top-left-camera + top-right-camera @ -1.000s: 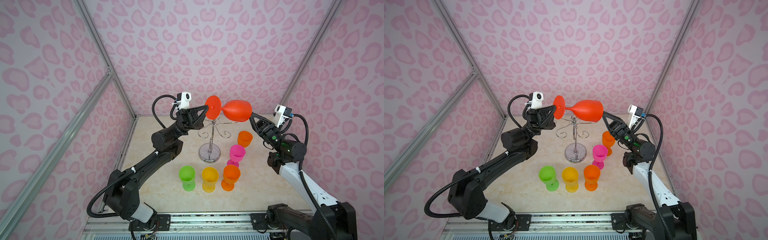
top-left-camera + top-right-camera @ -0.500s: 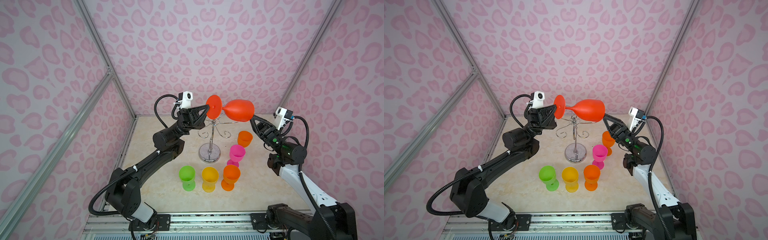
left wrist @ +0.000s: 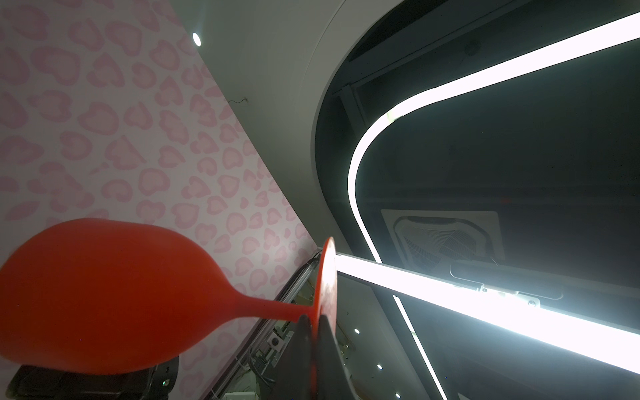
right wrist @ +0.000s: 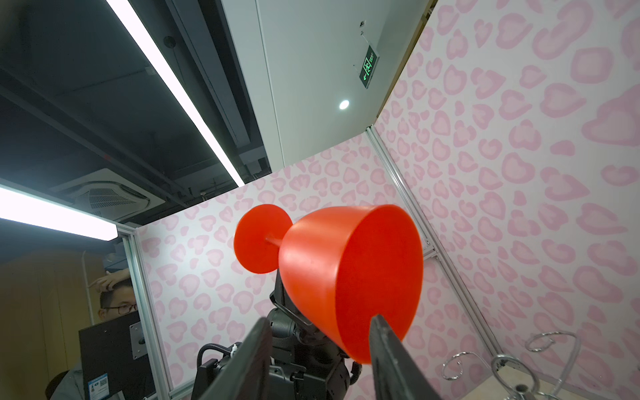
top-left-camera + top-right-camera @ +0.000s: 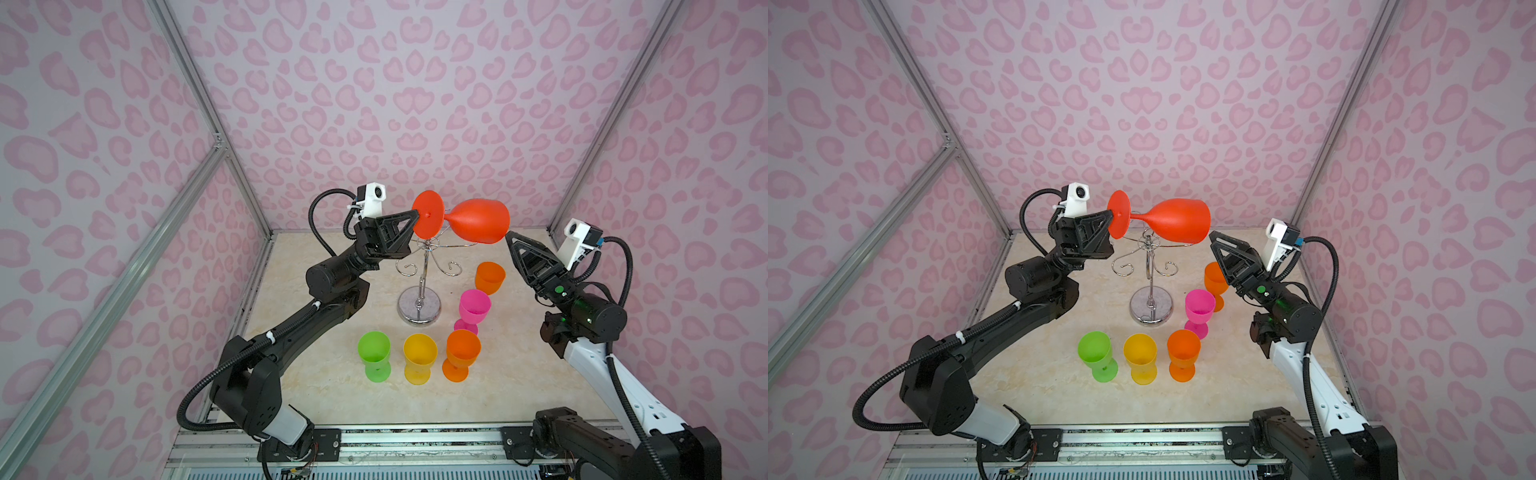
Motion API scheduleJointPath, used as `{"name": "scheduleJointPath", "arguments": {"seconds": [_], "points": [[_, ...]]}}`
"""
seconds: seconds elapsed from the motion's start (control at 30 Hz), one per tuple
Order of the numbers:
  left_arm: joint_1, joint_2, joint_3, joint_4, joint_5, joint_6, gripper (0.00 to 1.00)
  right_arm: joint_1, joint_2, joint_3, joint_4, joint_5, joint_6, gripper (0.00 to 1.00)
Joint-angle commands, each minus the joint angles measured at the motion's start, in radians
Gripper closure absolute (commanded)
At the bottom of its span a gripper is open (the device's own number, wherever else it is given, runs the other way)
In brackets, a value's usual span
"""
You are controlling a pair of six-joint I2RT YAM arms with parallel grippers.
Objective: Take the wine glass off the wine glass rack
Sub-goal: 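Grasp the red glass bowl with the right gripper beside the left gripper, then carry the red glass away with the right gripper while the left gripper opens and withdraws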
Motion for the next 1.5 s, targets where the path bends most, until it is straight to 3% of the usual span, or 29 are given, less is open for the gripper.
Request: {"name": "scheduleJointPath", "arguments": {"seconds": [0.0,0.2,0.53,0.87,1.23,1.4,1.47], "points": [[-0.014,0.017,0.010,0.039,-0.008,0.004,0.98,0.024,-0.012,0.013,-0.089,-0.033,-0.099,0.53],[-0.037,0.035,0.031,0.039,-0.005,-0.002,0.98,0.073,-0.035,0.032,-0.223,-0.032,-0.220,0.55],[-0.071,0.072,0.045,0.039,-0.009,-0.012,0.98,0.076,-0.032,0.024,-0.169,-0.032,-0.214,0.65],[-0.092,0.106,0.052,0.039,-0.021,-0.032,0.95,0.076,-0.065,-0.007,-0.101,-0.032,-0.209,0.85],[-0.094,0.120,0.052,0.039,-0.043,-0.046,0.78,0.074,-0.168,0.015,-0.208,-0.005,-0.268,1.00],[-0.097,0.122,0.053,0.039,-0.049,-0.050,0.65,0.074,-0.267,0.085,-0.456,0.010,-0.404,1.00],[-0.097,0.123,0.050,0.039,-0.049,-0.047,0.55,0.074,-0.312,0.123,-0.589,0.025,-0.488,1.00]]}}
